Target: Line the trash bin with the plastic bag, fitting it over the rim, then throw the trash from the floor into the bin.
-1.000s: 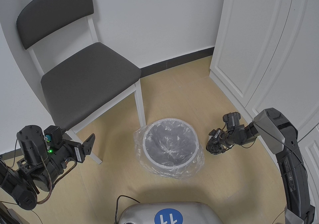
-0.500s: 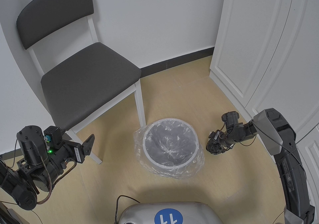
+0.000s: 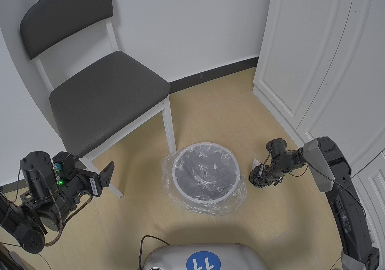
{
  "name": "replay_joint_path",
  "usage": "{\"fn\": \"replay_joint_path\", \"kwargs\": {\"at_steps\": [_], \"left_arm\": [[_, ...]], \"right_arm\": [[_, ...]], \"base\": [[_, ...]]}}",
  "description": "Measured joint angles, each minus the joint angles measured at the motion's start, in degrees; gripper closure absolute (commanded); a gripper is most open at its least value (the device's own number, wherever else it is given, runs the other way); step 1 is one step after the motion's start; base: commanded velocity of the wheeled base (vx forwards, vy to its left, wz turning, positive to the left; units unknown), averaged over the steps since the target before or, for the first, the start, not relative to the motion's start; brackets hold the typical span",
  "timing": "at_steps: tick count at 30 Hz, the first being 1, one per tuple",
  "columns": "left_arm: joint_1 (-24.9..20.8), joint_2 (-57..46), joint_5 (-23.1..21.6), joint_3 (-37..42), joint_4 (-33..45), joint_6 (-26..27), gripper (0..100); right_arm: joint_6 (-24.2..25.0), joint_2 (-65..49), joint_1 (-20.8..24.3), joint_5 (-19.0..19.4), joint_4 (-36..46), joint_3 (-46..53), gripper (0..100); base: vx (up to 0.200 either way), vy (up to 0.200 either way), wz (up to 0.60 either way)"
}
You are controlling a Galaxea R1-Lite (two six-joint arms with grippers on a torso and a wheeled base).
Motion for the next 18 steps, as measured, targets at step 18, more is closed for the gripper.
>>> {"fn": "replay_joint_path", "kwargs": {"at_steps": [18], "left_arm": [[-0.32,0.89,0.0,0.83,0.0,-0.01,0]], "right_arm": [[-4.11,1.97,0.13,0.16,-0.26,-0.27,0]], "base": [[0.0,0.0,0.0]]}}
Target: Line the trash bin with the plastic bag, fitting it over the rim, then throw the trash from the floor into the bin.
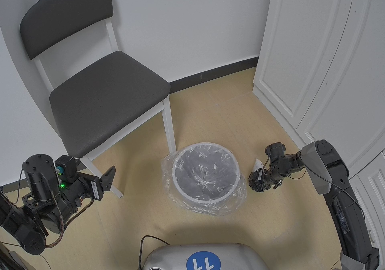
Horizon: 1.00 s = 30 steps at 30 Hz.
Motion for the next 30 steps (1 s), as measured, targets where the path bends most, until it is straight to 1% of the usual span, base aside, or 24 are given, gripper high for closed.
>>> {"fn": "replay_joint_path", "kwargs": {"at_steps": [30], "left_arm": [[-0.56,1.44,0.0,0.37,0.02,0.01,0]], "right_arm": [[-0.3,0.17,-0.28,-0.24,0.57,0.02,0]], "base": [[0.0,0.0,0.0]]}}
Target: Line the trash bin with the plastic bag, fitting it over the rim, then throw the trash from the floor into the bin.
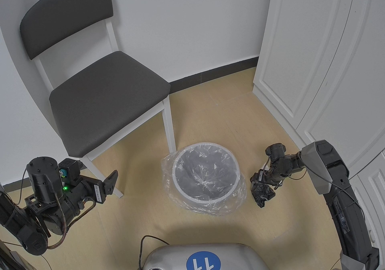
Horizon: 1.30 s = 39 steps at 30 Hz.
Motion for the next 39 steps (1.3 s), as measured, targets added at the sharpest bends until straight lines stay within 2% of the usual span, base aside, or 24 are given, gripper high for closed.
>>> {"fn": "replay_joint_path", "kwargs": {"at_steps": [9,18,22,24,27,39], "left_arm": [[-0.85,0.4,0.12,-0.04,-0.02,-0.06,0],[-1.38,0.52,0.11,0.85,-2.41,-0.15,0],[-2.58,0.22,-0.07,3.08,-9.14,0.79,0],[-3.17,0.2,-0.13,4.93,-13.69,2.39,0],[-3.58,0.3,-0.24,6.5,-16.31,3.64,0],[-4.16,1.01,-0.33,7.58,-16.81,3.71,0]], "right_arm": [[-3.97,-0.02,-0.11,1.72,0.63,0.0,0],[-0.55,0.04,0.11,1.4,-0.46,0.0,0],[0.02,0.04,0.11,1.32,-0.46,0.0,0],[0.2,0.04,0.11,1.27,-0.46,0.0,0],[0.38,0.04,0.11,1.23,-0.49,0.0,0],[0.06,0.04,0.2,1.27,-0.32,0.02,0]], "base": [[0.0,0.0,0.0],[0.0,0.0,0.0],[0.0,0.0,0.0],[-0.2,0.0,0.0],[-0.2,0.0,0.0],[-0.017,0.0,0.0]]}}
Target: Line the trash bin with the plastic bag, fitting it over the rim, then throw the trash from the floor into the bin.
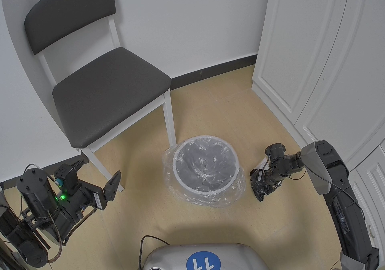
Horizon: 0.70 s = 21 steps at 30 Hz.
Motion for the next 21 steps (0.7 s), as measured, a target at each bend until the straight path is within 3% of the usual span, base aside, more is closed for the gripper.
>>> {"fn": "replay_joint_path", "kwargs": {"at_steps": [19,20,21], "left_arm": [[-0.46,1.49,0.0,0.02,0.0,0.22,0],[-0.52,1.51,0.0,0.02,0.0,0.2,0],[-0.55,1.52,0.01,0.02,0.0,0.22,0]], "right_arm": [[-1.29,0.0,-0.13,-2.19,1.19,-0.02,0],[-1.35,0.0,-0.16,-2.26,1.17,-0.02,100],[-1.4,0.0,-0.16,-2.26,1.19,-0.02,100]], "base": [[0.0,0.0,0.0],[0.0,0.0,0.0],[0.0,0.0,0.0]]}}
